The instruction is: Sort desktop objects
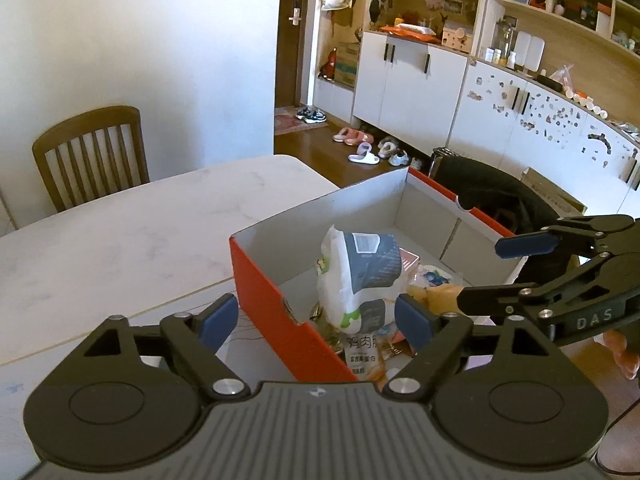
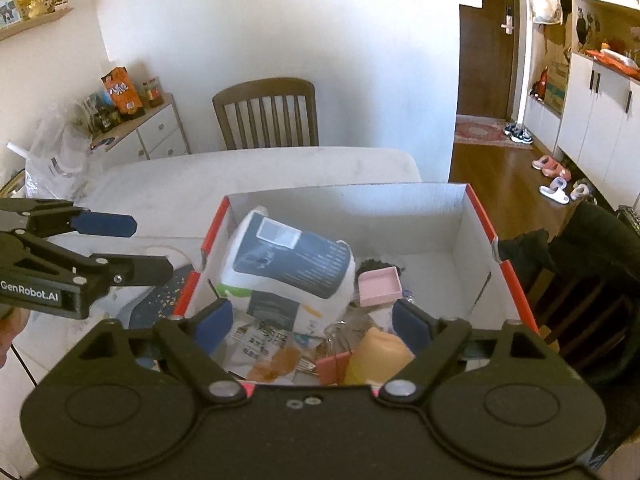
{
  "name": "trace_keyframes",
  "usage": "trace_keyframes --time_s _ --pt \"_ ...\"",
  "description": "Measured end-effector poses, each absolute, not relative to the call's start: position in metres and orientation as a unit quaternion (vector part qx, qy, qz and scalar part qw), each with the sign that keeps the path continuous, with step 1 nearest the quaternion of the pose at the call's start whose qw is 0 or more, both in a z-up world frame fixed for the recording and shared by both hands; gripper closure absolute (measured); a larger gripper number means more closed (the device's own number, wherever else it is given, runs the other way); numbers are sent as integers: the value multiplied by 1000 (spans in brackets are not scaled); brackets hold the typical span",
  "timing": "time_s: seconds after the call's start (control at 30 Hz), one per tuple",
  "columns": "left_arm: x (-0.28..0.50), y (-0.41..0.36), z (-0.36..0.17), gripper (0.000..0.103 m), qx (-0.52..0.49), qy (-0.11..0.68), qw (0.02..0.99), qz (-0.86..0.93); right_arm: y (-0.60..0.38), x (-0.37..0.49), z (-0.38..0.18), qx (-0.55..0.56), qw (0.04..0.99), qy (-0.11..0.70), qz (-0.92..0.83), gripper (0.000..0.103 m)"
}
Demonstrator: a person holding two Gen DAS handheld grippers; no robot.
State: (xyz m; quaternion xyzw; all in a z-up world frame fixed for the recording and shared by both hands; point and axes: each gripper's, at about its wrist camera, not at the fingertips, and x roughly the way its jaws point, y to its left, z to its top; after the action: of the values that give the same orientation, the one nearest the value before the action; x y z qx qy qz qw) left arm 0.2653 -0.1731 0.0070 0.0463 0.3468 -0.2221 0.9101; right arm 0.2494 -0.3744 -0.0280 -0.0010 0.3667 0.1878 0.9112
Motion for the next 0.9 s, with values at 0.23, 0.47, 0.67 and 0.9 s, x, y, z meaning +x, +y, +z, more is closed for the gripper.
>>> trace_keyframes --time_s 0.23,0.47,0.67,0.9 --pt "252 -157 12 2 46 334 914 -227 -363 232 -23 8 920 350 174 6" --pt "239 -143 15 1 46 325 914 -238 -351 209 -18 5 932 328 155 2" --pt "224 -140 18 1 56 314 914 -252 -345 186 -11 5 942 308 133 1" --pt "204 -139 24 1 74 292 916 -264 -345 164 -10 14 948 297 110 1"
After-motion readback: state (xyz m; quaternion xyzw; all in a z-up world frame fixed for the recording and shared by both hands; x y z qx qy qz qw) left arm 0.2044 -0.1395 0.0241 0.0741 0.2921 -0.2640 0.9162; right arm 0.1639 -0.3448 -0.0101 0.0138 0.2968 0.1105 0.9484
